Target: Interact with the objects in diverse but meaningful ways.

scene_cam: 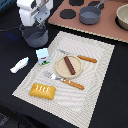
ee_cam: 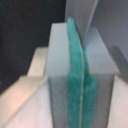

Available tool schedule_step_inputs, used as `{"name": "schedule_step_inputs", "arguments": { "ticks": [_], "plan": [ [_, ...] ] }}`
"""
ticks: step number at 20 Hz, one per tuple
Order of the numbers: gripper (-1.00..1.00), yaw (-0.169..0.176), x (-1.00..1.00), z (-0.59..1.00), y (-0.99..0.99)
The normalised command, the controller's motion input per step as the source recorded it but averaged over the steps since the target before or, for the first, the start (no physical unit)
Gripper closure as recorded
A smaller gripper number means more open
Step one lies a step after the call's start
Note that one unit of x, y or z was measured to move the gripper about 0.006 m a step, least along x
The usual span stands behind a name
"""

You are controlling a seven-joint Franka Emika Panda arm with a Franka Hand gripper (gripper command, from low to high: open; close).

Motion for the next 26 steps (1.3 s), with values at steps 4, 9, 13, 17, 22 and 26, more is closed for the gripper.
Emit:
{"name": "schedule_step_inputs", "arguments": {
  "ticks": [4, 9, 13, 17, 22, 26],
  "plan": [
    [1.0, -0.02, 0.55, 1.0, 0.79],
    [1.0, -0.023, 0.59, 0.94, 0.72],
    [1.0, -0.03, 0.73, 0.73, 0.55],
    [1.0, -0.029, 0.8, 0.62, 0.49],
    [1.0, -0.004, 0.81, 0.35, 0.56],
    [1.0, 0.0, 0.63, 0.09, 0.64]
  ]
}}
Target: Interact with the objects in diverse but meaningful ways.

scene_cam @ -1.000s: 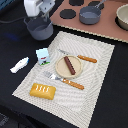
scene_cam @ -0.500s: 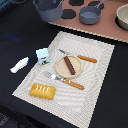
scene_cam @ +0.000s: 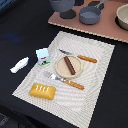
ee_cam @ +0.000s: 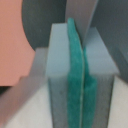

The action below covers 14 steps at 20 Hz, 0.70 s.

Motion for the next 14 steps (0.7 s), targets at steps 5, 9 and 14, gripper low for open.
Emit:
{"name": "schedule_step_inputs", "arguments": {
  "ticks": [5, 9, 14],
  "plan": [
    [1.0, 0.001, 0.29, -0.04, 0.64],
    [1.0, 0.015, 0.0, -0.15, 0.54],
    [1.0, 0.016, 0.0, -0.13, 0.58]
  ]
}}
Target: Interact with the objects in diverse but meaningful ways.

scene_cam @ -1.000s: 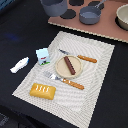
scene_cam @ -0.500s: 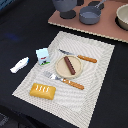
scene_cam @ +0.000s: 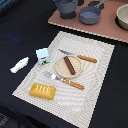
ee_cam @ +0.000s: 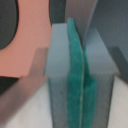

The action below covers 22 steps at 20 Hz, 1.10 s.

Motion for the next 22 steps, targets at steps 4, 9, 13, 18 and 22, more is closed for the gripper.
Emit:
{"name": "schedule_step_inputs", "arguments": {
  "ticks": [4, 9, 13, 18, 22],
  "plan": [
    [1.0, 0.007, 0.0, -0.19, 0.49],
    [1.0, 0.001, 0.05, -0.18, 0.42],
    [1.0, -0.011, 0.35, -0.03, 0.2],
    [1.0, -0.028, 0.46, -0.04, 0.2],
    [1.0, -0.035, 0.5, -0.06, 0.22]
  ]
}}
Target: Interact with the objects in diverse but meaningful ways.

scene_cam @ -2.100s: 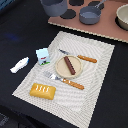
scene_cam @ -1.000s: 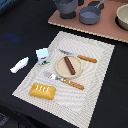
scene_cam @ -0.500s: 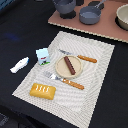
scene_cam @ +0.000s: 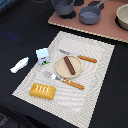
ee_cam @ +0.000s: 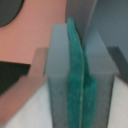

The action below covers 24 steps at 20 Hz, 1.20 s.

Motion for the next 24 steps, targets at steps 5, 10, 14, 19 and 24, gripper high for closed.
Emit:
{"name": "schedule_step_inputs", "arguments": {
  "ticks": [5, 10, 14, 19, 24],
  "plan": [
    [1.0, -0.007, 0.41, -0.09, 0.33],
    [1.0, 0.003, 0.22, -0.25, 0.37],
    [1.0, 0.001, 0.18, -0.21, 0.41],
    [1.0, 0.0, 0.27, -0.12, 0.43],
    [1.0, 0.0, 0.49, 0.19, 0.62]
  ]
}}
